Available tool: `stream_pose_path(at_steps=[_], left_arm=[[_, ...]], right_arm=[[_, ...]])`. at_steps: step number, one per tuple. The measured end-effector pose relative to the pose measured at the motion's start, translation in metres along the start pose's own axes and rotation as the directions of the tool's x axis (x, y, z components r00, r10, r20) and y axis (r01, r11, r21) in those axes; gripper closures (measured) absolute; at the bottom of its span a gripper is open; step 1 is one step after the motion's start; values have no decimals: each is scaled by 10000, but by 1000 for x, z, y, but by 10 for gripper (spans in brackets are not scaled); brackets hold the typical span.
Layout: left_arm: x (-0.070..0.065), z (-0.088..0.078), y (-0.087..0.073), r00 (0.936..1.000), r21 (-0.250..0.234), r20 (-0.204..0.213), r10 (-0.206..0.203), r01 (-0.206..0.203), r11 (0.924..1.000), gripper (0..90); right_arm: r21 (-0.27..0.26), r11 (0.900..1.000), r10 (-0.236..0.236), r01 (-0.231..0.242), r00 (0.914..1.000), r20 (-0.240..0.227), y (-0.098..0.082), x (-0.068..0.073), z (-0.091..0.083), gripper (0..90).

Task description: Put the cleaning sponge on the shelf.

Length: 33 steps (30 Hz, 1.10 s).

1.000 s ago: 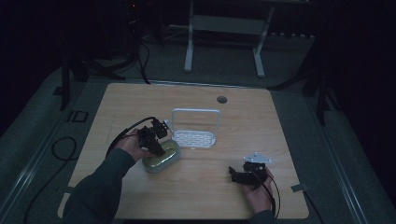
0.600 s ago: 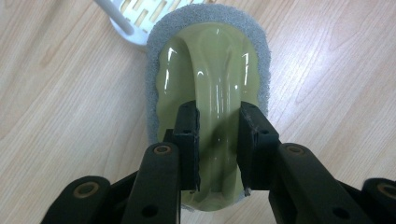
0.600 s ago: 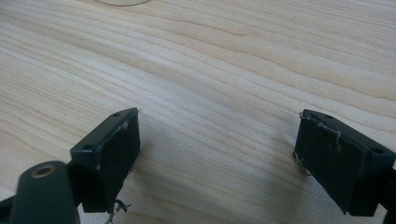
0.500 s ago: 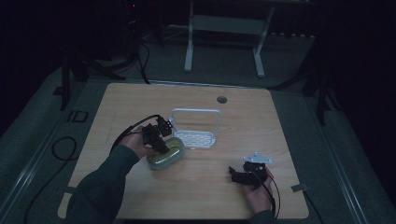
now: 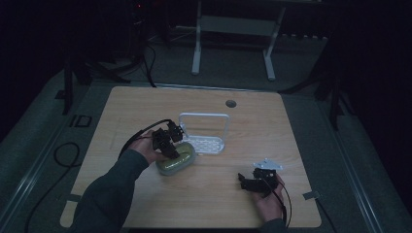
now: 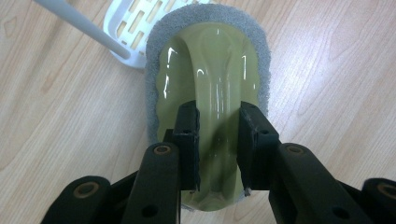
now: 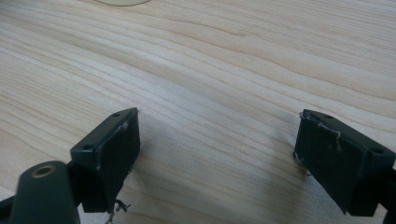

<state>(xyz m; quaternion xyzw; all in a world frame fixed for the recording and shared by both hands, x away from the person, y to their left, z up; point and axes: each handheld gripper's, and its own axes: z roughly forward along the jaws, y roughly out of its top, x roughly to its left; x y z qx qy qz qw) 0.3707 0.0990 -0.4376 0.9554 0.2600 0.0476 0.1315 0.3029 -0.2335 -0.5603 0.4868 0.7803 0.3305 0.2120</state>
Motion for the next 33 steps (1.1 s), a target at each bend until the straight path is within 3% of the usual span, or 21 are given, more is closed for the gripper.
stream_pose_path(at_steps=[21,33], left_arm=[[-2,2,14,9978,-97,-98,659,-660,9978,716],[-4,-1,25,9922,-29,-280,1216,-1217,9926,716]], right_arm=[[-20,10000,-37,37,10000,3,0,0,0,139],[-13,10000,-18,18,10000,5,0,0,0,139]])
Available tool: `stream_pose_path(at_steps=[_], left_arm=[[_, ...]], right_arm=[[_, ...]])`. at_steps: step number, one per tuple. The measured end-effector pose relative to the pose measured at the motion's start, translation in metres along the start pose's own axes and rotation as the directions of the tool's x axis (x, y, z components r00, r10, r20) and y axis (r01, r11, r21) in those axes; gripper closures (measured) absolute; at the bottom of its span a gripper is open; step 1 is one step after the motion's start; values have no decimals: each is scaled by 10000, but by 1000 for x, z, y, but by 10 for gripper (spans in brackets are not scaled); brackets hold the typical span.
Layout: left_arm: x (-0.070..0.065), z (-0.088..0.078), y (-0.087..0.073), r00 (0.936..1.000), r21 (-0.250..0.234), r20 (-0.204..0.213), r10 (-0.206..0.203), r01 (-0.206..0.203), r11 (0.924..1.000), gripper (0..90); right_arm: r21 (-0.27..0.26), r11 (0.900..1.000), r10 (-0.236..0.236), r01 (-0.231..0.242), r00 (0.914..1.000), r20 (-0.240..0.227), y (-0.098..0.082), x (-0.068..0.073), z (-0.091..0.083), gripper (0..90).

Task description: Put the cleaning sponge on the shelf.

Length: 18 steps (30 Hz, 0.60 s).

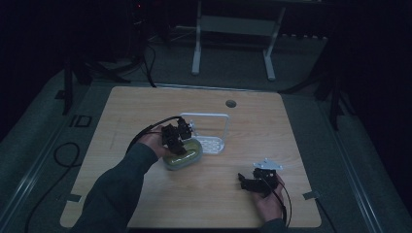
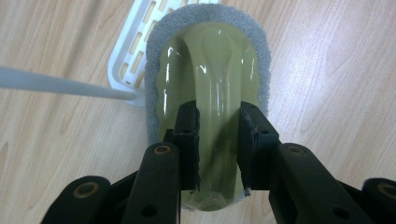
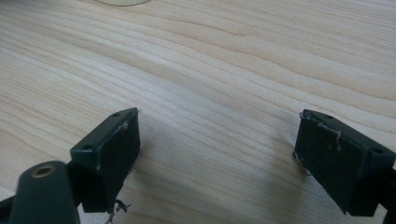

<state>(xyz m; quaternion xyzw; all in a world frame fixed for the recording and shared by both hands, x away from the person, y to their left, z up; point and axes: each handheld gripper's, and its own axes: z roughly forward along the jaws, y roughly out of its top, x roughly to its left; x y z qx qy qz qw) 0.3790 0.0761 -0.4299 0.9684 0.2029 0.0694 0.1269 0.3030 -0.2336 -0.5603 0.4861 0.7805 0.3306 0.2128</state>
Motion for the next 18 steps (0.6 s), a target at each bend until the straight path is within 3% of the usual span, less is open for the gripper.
stream_pose_path(at_steps=[11,18], left_arm=[[0,4,7,9995,1,40,322,-322,9995,716],[-1,3,13,9964,-17,39,850,-849,9964,716]], right_arm=[[-2,10000,-7,7,10000,-1,0,0,0,139],[-1,10000,-12,12,10000,0,0,0,0,139]])
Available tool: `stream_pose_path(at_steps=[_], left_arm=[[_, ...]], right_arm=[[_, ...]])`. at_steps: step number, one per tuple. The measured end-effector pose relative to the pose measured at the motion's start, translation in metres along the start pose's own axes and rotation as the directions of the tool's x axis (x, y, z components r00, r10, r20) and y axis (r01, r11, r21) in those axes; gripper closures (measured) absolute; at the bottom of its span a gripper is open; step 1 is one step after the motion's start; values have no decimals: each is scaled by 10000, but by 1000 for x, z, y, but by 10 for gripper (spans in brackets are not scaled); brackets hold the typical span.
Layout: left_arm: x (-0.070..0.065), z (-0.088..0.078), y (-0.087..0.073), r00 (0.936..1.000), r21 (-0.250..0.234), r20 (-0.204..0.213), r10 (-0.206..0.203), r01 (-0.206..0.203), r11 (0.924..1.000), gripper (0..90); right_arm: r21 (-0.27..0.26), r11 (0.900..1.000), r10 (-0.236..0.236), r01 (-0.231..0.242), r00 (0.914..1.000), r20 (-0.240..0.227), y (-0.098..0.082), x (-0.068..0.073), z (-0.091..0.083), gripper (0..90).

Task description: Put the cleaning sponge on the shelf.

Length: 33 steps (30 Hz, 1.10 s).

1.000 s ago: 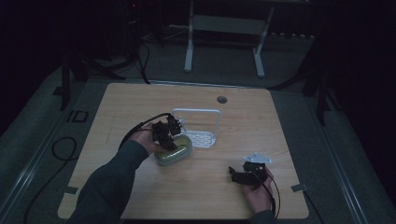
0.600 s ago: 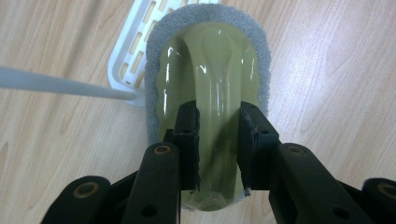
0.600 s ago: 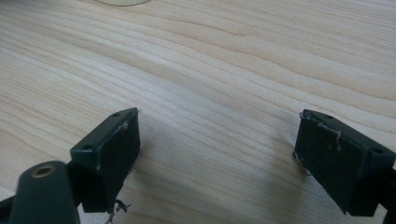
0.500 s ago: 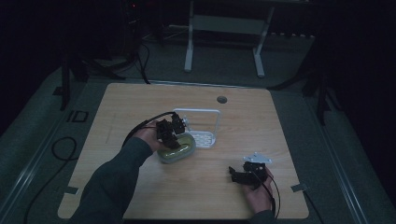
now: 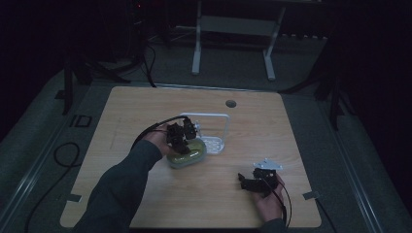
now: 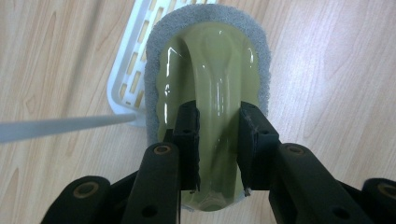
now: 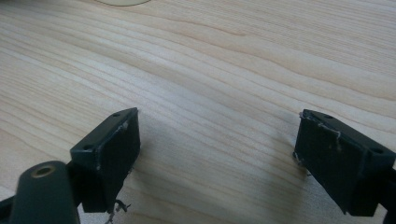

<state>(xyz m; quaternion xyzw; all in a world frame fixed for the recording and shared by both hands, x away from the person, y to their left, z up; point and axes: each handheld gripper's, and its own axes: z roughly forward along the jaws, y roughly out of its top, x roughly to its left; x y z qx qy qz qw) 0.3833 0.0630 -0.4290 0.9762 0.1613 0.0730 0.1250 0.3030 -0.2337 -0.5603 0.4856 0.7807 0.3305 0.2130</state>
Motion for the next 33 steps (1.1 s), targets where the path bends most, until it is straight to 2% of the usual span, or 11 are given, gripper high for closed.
stream_pose_path(at_steps=[3,13,24,33], left_arm=[[0,0,1,10000,45,-6,62,-62,10000,716],[0,-1,12,9970,8,-1,772,-772,9970,715],[2,3,20,9947,162,-50,1024,-1023,9946,715],[3,9,22,9897,350,-26,1432,-1430,9891,715]], right_arm=[[-1,10000,1,-1,10000,1,0,0,0,139],[2,10000,9,-9,10000,-2,0,0,0,139],[4,10000,12,-12,10000,-3,0,0,0,139],[2,10000,13,-13,10000,-4,0,0,0,139]])
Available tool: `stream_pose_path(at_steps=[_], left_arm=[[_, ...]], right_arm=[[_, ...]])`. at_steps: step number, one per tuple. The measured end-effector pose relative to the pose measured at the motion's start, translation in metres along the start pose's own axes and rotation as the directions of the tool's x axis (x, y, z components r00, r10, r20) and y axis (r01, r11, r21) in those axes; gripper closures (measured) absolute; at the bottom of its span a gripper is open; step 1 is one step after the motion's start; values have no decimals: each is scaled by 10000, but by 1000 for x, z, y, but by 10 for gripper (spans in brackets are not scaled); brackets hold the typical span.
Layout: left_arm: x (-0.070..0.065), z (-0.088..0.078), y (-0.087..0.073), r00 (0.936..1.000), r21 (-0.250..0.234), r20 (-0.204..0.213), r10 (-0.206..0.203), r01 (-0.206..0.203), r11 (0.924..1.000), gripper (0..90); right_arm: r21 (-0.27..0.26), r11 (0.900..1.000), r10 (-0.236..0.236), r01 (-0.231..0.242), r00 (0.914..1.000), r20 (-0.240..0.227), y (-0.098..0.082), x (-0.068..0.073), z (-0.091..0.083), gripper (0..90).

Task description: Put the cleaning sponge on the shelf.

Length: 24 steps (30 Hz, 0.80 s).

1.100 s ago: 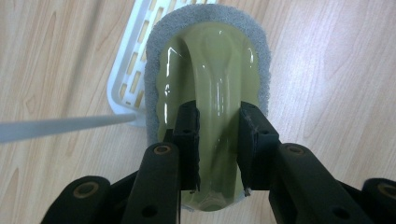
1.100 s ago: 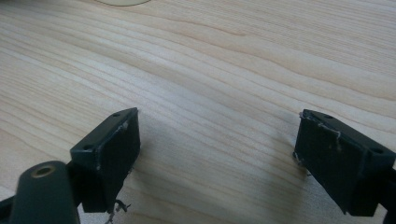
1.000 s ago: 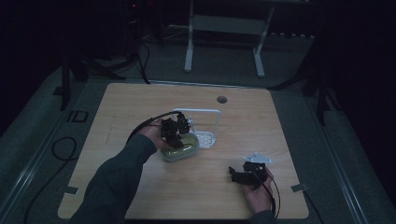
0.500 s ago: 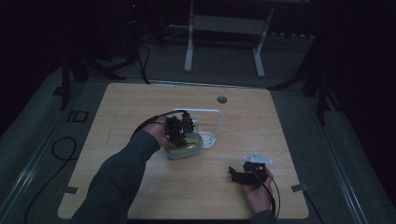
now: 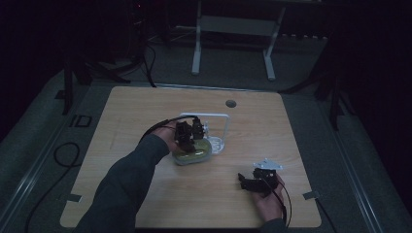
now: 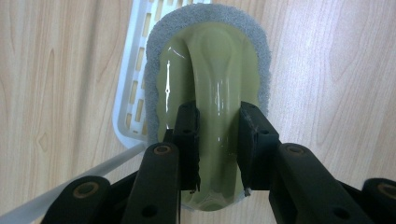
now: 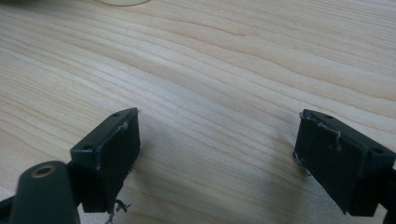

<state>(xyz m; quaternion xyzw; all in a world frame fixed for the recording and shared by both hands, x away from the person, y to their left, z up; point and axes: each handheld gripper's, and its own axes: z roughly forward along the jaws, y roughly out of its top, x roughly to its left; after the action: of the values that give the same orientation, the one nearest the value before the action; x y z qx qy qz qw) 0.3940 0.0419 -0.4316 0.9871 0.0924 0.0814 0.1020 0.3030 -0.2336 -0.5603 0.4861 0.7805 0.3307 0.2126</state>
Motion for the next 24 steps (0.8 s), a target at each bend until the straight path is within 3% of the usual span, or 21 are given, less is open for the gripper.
stream_pose_path(at_steps=[8,24], left_arm=[[-1,-2,10,9986,169,-172,500,-497,9986,715],[3,-4,24,9947,73,-366,963,-961,9953,715]], right_arm=[[-2,10000,8,-8,10000,-3,0,0,0,139],[-2,10000,-3,3,10000,-1,0,0,0,139]])
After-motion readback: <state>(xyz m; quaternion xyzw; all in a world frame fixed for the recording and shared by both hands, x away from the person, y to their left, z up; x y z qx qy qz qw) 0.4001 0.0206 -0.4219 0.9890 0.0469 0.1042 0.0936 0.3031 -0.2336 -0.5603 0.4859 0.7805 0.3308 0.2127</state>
